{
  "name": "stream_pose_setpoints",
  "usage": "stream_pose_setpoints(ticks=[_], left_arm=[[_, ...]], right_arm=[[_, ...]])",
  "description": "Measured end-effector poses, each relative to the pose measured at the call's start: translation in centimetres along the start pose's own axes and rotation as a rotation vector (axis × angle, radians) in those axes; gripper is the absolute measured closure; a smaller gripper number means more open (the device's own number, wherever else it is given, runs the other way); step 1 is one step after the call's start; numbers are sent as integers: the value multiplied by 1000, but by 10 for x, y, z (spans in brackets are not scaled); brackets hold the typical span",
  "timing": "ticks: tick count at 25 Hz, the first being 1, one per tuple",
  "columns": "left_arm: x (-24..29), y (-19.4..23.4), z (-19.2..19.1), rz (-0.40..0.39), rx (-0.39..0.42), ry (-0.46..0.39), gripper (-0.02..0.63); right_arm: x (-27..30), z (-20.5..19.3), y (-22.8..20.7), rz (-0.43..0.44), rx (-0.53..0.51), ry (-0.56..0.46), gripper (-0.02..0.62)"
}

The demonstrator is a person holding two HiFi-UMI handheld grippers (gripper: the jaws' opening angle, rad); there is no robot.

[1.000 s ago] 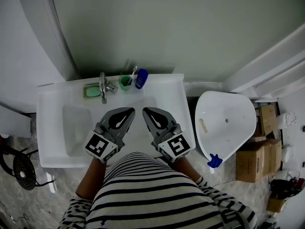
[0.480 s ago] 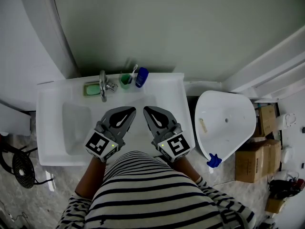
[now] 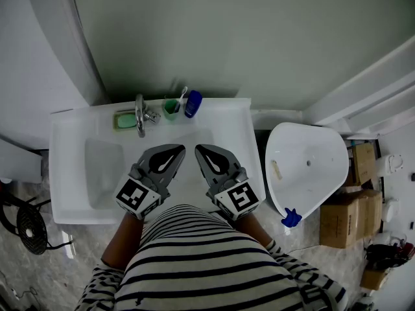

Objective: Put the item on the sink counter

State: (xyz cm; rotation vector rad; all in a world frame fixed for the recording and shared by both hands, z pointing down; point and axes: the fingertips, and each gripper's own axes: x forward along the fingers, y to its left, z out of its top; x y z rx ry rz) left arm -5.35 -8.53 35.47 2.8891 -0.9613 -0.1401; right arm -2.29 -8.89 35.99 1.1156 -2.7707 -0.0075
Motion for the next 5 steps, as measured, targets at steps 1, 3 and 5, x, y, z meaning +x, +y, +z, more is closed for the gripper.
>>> stream_pose_setpoints(ticks=[1,3,5], left_arm=[[0,0,-1,0,-1,3,600],[0,-1,-3,0,-3,12,600],[0,-1,-4,-1,-3,16,600]], right_arm=[[0,0,0,2,1,-2,589],[0,1,1,6,-8,1,589],[0,1,2,10,-20,5,589]])
